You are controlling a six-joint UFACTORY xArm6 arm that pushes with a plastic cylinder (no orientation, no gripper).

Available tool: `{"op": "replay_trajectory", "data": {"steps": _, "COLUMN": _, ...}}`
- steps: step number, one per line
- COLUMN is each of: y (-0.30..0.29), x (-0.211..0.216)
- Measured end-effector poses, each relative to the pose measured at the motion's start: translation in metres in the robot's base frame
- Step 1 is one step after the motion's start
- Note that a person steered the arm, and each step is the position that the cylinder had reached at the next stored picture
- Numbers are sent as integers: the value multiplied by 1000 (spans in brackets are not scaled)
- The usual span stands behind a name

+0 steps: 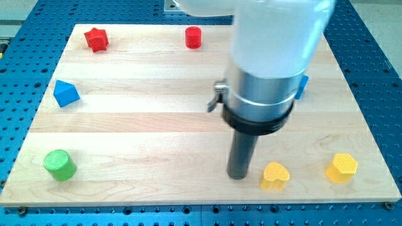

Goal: Place your arm at the top left of the heart

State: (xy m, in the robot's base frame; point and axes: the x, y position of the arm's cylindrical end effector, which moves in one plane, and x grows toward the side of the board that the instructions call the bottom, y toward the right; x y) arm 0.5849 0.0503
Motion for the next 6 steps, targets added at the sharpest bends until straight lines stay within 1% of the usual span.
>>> {"op": "replay_trajectory", "data": {"steps": 1, "y": -3, "x": 31}}
{"op": "replay_trajectory", "data": {"steps": 2, "y": 26, "x": 30}}
{"op": "replay_trajectory", "data": {"steps": 3, "y": 99, "x": 5}}
{"op": "replay_trajectory", "data": {"steps": 4, "y": 106, "x": -12}}
{"op": "replay_trajectory", "data": {"steps": 5, "y": 72, "x": -61}}
{"op": "replay_trajectory", "data": {"steps": 6, "y": 70, "x": -86}}
